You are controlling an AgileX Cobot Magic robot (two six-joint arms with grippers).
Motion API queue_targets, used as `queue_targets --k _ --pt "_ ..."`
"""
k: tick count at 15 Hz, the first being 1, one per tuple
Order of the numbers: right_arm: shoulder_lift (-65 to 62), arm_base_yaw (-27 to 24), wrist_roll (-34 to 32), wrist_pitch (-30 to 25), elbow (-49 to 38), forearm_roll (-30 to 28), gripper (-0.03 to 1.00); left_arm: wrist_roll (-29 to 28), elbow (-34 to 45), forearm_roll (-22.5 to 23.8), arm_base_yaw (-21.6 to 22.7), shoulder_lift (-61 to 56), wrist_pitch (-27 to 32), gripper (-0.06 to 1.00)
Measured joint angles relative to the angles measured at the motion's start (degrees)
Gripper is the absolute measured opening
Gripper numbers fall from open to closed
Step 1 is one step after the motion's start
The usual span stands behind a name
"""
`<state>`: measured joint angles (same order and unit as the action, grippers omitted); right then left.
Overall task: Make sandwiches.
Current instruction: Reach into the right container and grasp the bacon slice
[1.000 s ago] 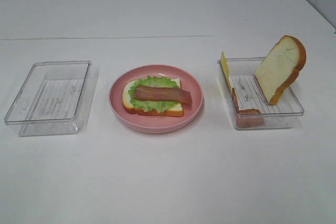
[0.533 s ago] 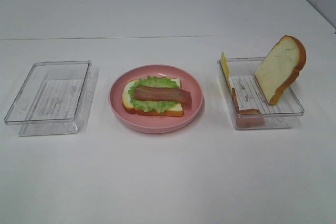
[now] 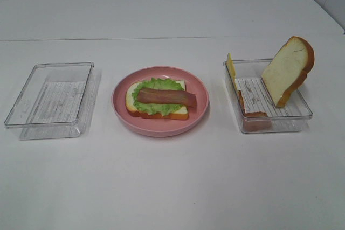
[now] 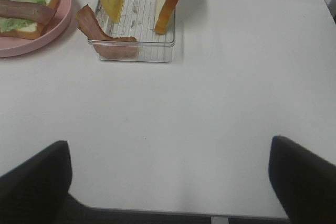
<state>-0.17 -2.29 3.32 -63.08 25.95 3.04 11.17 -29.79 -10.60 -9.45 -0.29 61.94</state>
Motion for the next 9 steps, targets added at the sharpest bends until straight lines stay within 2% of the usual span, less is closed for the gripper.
queue_targets --k 4,9 --pt "0.0 0.0 0.0 0.0 0.0 0.0 0.98 0.0 0.0 0.11 8.31 0.0 0.0 0.99" --pt "0.0 0.0 0.0 0.0 0.0 0.0 0.98 0.0 0.0 0.11 13.12 0.0 0.0 0.99"
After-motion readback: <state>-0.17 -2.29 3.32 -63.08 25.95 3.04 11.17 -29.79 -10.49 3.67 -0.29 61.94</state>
